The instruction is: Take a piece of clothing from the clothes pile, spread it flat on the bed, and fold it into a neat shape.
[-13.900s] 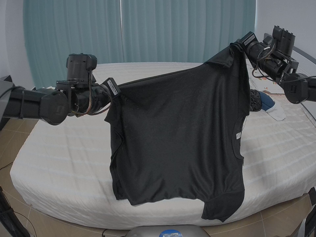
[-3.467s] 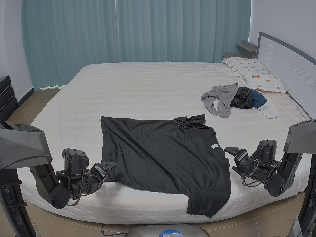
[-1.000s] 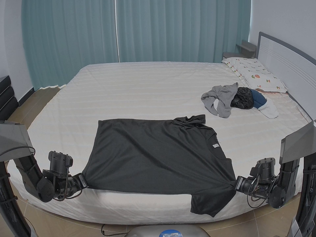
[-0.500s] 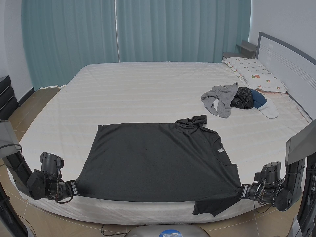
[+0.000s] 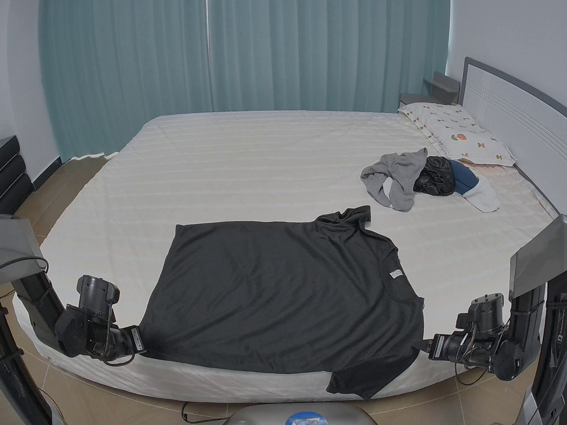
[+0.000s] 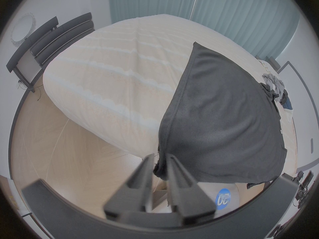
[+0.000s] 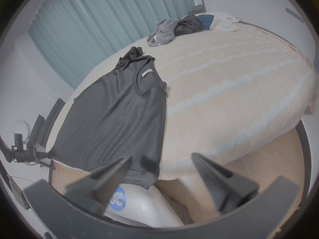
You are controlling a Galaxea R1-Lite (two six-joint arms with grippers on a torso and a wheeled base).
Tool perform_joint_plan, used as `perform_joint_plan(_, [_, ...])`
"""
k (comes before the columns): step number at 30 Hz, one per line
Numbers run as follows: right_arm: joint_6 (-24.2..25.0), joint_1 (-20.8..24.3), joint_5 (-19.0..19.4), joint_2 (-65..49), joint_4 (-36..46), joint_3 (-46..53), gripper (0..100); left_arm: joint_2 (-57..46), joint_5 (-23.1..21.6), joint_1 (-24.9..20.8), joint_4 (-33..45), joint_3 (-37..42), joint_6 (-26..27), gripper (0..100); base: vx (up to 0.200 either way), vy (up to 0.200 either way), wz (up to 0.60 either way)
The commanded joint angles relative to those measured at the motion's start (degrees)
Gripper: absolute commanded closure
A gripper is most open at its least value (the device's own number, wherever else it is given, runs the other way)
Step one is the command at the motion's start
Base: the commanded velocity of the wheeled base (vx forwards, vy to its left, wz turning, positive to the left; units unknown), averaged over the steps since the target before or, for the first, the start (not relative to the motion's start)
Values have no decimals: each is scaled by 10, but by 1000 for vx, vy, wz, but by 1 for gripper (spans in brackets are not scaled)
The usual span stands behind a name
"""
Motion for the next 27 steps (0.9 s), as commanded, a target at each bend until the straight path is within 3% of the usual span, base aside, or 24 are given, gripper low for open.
perform_joint_plan(1, [4,0,1,1,-14,2,0,12,-2,0,-1,-9,-9,0,0,0,0])
perform_joint_plan(8, [28,1,2,3,-58,-2,0,-24,-12,3,-1,-19,-18,0,0,0,0])
perform_joint_plan(14, [55,1,2,-3,-70,-13,0,-79,-68,14,1,-24,-24,0,0,0,0])
perform_joint_plan(20, [72,-1,2,-15,-70,-23,0,-74,-65,15,6,-50,-70,0,0,0,0])
perform_joint_plan(21, [86,-1,2,-27,-70,-30,0,-74,-66,19,9,-57,-89,0,0,200,0])
perform_joint_plan(27, [103,0,2,-39,-70,-37,0,-74,-70,25,9,-60,-92,0,0,200,0])
